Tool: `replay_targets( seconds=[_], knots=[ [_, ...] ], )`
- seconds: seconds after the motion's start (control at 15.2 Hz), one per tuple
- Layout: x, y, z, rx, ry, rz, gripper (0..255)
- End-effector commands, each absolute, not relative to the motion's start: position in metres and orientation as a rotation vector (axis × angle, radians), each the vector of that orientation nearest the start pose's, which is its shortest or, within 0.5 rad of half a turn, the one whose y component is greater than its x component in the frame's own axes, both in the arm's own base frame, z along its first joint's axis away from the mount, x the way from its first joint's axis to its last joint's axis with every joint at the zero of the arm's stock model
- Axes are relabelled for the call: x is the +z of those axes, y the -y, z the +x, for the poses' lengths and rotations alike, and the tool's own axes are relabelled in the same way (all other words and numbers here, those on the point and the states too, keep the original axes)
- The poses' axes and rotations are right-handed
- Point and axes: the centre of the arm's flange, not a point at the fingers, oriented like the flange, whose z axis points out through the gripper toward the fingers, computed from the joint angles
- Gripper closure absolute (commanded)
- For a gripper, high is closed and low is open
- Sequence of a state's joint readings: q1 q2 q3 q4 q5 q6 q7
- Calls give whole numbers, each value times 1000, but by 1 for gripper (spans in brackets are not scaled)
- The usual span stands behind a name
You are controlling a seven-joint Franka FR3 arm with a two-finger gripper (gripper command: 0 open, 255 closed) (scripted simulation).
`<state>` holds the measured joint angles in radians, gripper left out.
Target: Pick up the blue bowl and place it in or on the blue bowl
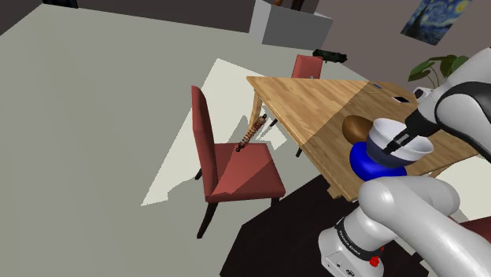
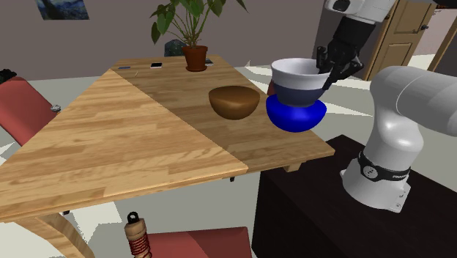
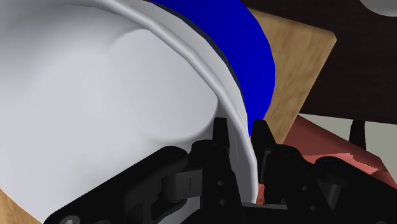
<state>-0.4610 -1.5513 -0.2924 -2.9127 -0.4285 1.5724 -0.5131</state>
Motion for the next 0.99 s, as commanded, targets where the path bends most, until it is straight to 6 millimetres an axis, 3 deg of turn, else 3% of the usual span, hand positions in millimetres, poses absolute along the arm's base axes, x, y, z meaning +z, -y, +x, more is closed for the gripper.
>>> replay_targets(
  seconds=[0.0, 0.46, 0.53, 0.86, 0.92],
  knots=[
    [476, 150, 93, -186, -46, -3349, 255],
    [476, 150, 93, -186, -46, -3349, 255],
    [476, 150, 93, -186, -46, -3349, 0],
    [476, 150, 93, -186, -46, -3349, 0],
    [489, 147, 91, -186, -46, -3349, 0]
  ],
)
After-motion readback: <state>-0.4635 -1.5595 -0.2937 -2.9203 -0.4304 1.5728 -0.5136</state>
